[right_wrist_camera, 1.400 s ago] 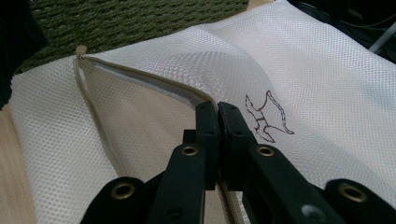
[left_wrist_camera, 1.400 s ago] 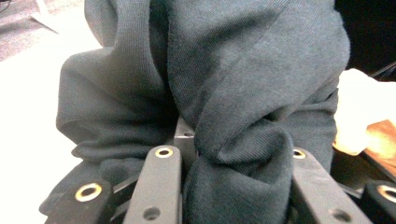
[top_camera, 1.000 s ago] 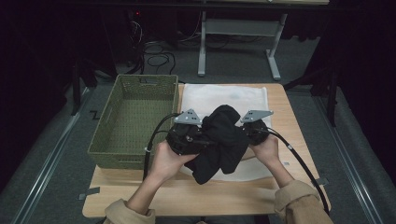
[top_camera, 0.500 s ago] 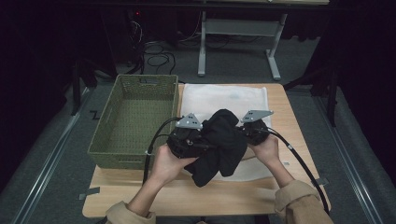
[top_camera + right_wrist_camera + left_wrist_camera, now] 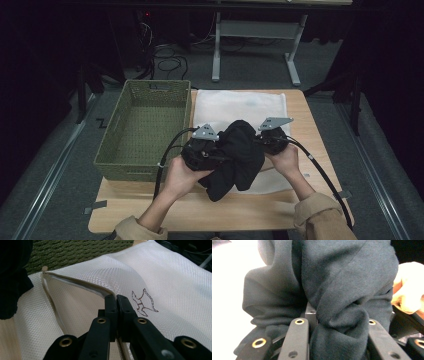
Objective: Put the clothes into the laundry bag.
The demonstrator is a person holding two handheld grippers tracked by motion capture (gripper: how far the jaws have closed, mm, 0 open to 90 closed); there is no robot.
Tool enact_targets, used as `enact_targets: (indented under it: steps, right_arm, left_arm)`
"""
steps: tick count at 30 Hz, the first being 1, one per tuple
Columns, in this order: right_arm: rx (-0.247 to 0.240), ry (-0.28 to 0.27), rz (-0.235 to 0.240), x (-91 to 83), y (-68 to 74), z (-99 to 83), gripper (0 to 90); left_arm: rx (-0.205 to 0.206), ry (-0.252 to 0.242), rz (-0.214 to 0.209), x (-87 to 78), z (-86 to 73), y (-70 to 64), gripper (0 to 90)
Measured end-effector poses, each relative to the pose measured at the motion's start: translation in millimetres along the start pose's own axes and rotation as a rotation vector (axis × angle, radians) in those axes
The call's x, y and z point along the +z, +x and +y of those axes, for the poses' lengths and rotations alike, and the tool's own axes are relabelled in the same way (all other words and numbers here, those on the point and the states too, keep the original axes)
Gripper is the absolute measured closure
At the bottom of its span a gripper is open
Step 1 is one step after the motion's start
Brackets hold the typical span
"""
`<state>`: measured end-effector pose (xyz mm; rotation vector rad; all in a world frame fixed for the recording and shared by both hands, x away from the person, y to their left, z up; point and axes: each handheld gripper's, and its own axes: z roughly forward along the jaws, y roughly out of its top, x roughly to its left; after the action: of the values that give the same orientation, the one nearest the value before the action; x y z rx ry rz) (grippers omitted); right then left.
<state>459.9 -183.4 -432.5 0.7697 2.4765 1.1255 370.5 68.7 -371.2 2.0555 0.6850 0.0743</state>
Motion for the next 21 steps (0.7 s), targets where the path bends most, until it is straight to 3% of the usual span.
enact_targets:
  steps: [21]
  right_arm:
    - [-0.002, 0.021, -0.005, -1.9, 0.1, 2.5, 88.7]
  left_arm:
    - [-0.005, 0.007, -0.033, 12.9, -8.7, 1.3, 70.8]
